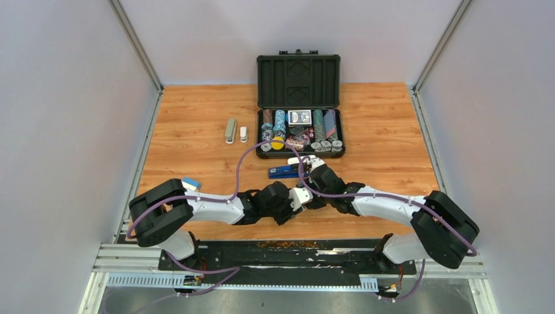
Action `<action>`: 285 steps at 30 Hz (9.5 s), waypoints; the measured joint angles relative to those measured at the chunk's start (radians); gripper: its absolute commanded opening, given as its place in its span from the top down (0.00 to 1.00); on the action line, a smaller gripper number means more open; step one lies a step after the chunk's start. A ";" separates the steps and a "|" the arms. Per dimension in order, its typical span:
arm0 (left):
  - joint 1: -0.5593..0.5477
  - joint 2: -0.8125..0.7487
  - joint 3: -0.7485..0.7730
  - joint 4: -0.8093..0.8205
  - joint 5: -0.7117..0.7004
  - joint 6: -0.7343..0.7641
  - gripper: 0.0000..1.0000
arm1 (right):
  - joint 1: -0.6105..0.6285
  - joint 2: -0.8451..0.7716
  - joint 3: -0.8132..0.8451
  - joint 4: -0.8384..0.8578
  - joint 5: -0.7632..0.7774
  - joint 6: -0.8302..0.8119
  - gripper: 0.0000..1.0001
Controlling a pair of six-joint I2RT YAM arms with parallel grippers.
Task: Load the staples into the stapler
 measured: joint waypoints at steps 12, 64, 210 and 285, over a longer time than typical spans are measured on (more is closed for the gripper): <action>-0.006 0.000 0.000 0.000 -0.011 -0.001 0.56 | 0.007 0.008 0.000 0.003 0.014 -0.008 0.95; -0.043 -0.008 0.000 -0.019 -0.018 -0.011 0.56 | 0.056 0.006 0.039 -0.093 0.061 -0.103 0.83; 0.069 -0.086 0.272 -0.170 -0.357 0.132 0.00 | 0.066 -0.719 0.066 -0.459 0.470 -0.103 0.00; 0.171 0.377 0.731 -0.680 -0.093 0.108 0.43 | 0.066 -0.789 -0.099 -0.378 0.456 -0.115 0.00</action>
